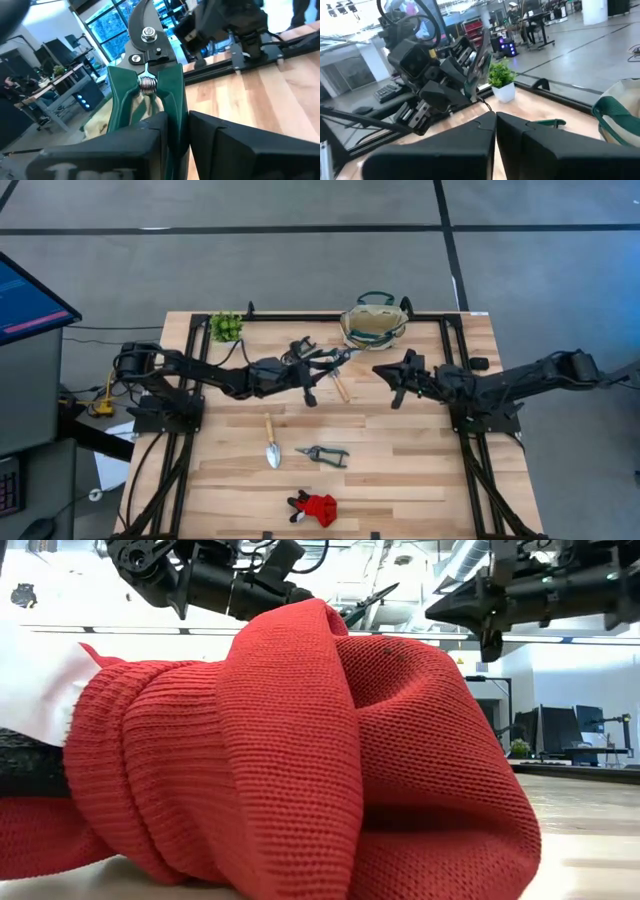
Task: Pick & Place Garden tools in Gardening bag
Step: Put the middle green shears into the gardening bag
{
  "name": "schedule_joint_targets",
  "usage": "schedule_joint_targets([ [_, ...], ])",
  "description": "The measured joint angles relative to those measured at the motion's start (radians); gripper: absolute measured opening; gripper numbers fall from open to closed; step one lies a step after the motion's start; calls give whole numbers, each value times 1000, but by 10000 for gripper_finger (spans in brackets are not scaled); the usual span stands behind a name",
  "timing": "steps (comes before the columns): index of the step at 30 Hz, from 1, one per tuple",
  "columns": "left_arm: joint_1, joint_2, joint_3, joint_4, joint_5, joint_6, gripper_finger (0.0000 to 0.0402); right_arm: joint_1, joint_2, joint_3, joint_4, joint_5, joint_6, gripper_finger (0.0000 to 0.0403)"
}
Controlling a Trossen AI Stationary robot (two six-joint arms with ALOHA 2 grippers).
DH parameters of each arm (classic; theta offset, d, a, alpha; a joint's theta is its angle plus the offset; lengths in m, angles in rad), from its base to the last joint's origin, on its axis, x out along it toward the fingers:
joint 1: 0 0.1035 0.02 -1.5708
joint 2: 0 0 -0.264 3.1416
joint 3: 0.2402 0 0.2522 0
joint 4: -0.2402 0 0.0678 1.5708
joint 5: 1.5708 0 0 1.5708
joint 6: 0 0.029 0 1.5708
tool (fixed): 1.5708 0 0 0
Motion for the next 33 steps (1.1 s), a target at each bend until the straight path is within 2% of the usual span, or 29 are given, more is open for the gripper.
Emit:
schedule_joint_targets([
  [3, 6, 0, 1, 1, -4, -1, 40, -18, 76, 0, 110, -1, 1, 41],
  [9, 7, 0, 1, 0, -2, -5, 40, -30, 217, 39, 255, -3, 4, 128],
  [13, 7, 0, 1, -1, -2, -5, 40, -30, 298, 102, 285, -3, 9, 182],
  [17, 7, 0, 1, -6, -2, -5, 40, -32, 372, 173, 289, -2, 10, 210],
  [25, 7, 0, 1, -34, -2, -21, 40, -71, 477, 267, 297, -1, 10, 209],
  [33, 7, 0, 1, -46, -18, -27, 40, -98, 483, 293, 294, -2, -6, 153],
])
